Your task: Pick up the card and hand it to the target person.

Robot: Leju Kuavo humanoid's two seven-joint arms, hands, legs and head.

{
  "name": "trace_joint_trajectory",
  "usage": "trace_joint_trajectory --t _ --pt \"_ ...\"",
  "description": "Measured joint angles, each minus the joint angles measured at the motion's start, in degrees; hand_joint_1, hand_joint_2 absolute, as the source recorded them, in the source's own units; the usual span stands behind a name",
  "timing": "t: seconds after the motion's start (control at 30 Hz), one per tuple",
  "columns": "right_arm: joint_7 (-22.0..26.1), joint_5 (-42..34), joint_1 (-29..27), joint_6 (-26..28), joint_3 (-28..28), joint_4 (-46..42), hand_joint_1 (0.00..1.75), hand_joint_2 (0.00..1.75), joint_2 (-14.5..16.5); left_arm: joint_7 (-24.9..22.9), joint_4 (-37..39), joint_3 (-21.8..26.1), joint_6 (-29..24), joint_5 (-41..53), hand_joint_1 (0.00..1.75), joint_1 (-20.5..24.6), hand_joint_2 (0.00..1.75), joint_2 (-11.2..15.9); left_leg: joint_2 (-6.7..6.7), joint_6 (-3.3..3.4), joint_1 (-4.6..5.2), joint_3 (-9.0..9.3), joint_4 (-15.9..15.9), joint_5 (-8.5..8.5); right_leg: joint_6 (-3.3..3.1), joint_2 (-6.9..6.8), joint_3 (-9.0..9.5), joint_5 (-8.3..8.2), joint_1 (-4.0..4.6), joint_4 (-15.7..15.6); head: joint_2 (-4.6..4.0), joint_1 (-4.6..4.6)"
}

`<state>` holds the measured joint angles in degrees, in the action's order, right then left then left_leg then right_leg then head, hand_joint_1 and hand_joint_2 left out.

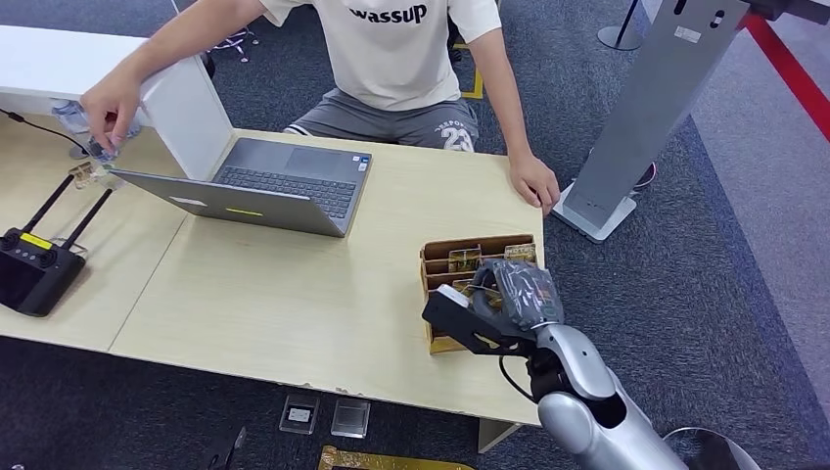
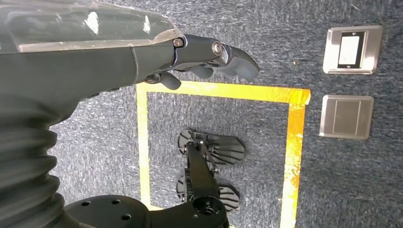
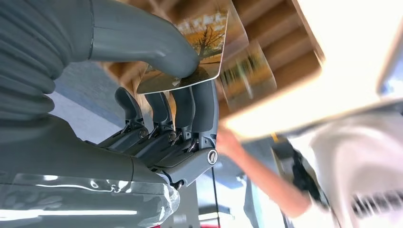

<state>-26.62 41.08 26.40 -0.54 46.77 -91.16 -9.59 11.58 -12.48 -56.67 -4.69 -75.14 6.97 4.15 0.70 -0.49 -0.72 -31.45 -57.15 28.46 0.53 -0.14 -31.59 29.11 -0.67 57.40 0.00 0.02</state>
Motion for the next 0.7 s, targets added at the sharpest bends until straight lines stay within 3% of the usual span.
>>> trace_joint_trajectory --t 0.33,0.7 --pt "1.6 2.9 3.2 2.0 0.2 -10.3 1.4 1.75 -1.4 0.0 0.0 0.0 -0.1 -0.3 0.0 -0.4 1.75 0.1 0.01 0.0 0.0 -0.01 0.0 0.0 0.0 0.0 0.01 0.0 0.0 0.0 0.0 -0.06" --pt "10.0 7.2 6.1 11.9 2.4 -2.4 1.4 1.75 2.2 -1.0 0.0 0.0 0.4 1.1 0.0 0.9 1.75 -0.2 0.02 0.0 0.0 -0.04 0.0 -0.03 -0.01 -0.03 0.03 -0.01 0.0 0.0 0.0 0.0"
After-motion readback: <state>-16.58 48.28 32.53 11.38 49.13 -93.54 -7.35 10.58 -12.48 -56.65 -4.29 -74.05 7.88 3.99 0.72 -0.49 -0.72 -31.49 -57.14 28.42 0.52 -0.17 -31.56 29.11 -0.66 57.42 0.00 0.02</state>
